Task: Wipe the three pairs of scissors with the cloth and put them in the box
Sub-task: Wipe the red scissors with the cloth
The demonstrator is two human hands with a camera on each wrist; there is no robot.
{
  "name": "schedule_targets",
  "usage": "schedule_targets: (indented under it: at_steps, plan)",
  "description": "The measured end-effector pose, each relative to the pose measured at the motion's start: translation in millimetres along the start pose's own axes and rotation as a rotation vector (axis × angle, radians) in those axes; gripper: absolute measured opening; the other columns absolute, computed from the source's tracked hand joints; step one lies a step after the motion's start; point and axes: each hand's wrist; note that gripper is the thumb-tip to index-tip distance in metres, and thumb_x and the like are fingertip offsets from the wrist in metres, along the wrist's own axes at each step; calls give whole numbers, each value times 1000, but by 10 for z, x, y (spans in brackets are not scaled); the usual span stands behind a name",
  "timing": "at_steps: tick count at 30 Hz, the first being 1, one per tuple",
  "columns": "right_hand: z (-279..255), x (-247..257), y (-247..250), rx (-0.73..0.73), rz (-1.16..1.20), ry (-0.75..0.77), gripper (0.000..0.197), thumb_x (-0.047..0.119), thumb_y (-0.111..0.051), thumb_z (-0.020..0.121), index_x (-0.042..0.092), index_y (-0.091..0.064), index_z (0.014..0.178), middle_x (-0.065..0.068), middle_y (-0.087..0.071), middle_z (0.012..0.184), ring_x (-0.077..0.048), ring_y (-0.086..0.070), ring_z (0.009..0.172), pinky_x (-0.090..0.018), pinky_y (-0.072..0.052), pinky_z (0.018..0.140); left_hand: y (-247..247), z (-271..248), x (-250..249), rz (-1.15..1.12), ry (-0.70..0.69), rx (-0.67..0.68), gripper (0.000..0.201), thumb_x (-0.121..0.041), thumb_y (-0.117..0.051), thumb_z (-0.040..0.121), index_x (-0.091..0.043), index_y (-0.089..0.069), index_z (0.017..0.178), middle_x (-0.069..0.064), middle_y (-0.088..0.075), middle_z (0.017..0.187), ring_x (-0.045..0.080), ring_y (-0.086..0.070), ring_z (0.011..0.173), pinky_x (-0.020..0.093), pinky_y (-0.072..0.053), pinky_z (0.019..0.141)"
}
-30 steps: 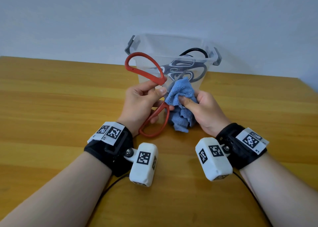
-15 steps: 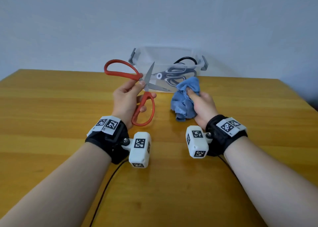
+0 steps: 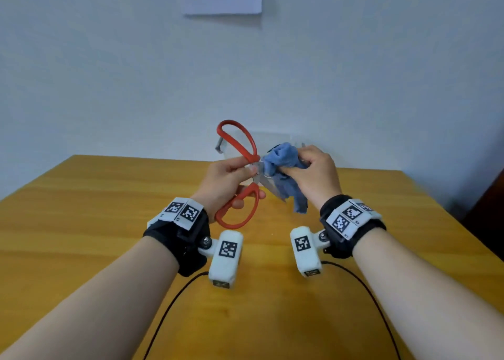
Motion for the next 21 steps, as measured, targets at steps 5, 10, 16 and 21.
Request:
schedule_targets:
  at_steps: [5,10,16,21]
  plan:
    - [139,76,182,-61,-39,-175,27,17,-80,82,20,-67,105,10,-68,91,-10,-67,86,-19,-50,68,60,-205,-222,-44,-14,12,25,-11,-57,104,-13,-66,127,15,-76,95,27,-75,66,18,-28,32]
    - [4,385,41,424,510,-424,18,7,-58,97,0,-67,111,-16,-73,95,-31,-71,82,-42,-59,82,-7,-328,-393,-45,-79,121,27,-12,-53,106,-11,-64,131,22,-74,80,21,-68,48,18,-29,31]
    - [-75,649,139,555,934,-508,32,13,-45,99,-1,-74,100,-21,-69,89,-34,-68,70,-41,-61,70,-19,-369,-543,22,-173,153,26,-5,-55,104,-10,-66,127,29,-65,81,28,-73,61,17,-31,32]
    - [-130,793,256,533,1011,-525,39,15,-44,99,-7,-57,128,-29,-64,109,-43,-65,84,-50,-59,79,-6,-425,-657,80,-187,133,26,-6,-56,104,-11,-66,127,32,-57,89,24,-74,58,17,-29,32]
Point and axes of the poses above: each hand's wrist, its own z-axis towards the middle knuckle, its own y-axis out of the back of the hand, x = y × z
